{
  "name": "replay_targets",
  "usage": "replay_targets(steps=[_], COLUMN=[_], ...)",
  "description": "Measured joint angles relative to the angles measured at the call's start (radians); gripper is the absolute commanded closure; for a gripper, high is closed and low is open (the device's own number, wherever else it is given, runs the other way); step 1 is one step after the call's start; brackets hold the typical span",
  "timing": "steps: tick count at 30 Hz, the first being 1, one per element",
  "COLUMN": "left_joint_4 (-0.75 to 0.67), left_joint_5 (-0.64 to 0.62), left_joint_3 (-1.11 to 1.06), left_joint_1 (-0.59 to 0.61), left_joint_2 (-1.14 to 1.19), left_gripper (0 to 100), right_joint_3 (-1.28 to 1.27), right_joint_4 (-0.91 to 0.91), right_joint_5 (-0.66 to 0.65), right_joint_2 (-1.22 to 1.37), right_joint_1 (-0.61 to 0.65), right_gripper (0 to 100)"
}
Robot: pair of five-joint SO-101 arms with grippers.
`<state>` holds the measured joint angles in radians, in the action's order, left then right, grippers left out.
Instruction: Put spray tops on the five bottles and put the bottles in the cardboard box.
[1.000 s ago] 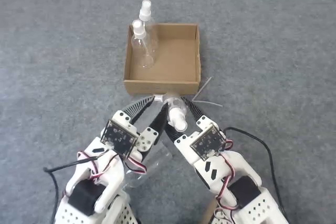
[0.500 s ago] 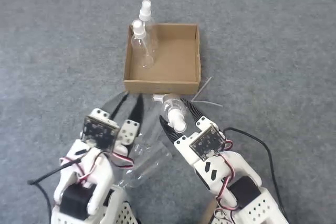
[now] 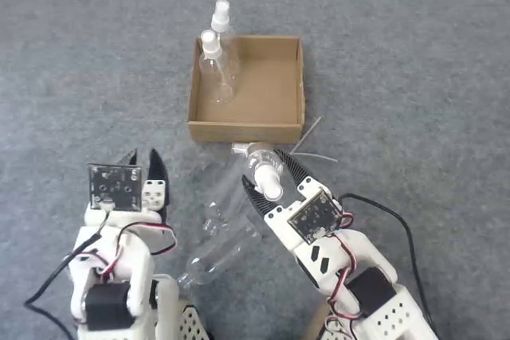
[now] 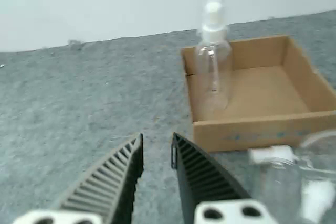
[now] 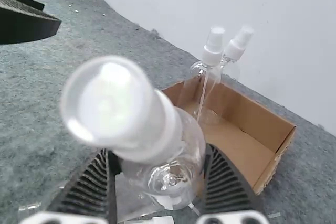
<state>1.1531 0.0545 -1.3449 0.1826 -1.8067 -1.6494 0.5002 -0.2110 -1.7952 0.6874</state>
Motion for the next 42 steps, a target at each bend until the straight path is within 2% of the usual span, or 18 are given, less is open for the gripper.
replay_targets(steps=[9,17,32,42], left_joint_4=[-0.107,-0.120,-0.120,-0.120], left_joint_5=[0.000,0.000,0.000,0.000], left_joint_3=[-0.160,-0.173,-0.187,-0.187], left_joint_1=[0.118,0.120,0.120,0.120], left_joint_2=[0.000,0.000,0.000,0.000], left_gripper=[92,92,91,91], right_joint_3=[0.000,0.147,0.342,0.517], right_joint_4=[0.000,0.074,0.077,-0.012], right_joint_5=[0.000,0.000,0.000,-0.002], right_joint_2=[0.000,0.000,0.008,0.384], right_joint_1=[-0.028,-0.032,-0.034,-0.031], right_gripper=[99.2,99.2,99.2,99.2])
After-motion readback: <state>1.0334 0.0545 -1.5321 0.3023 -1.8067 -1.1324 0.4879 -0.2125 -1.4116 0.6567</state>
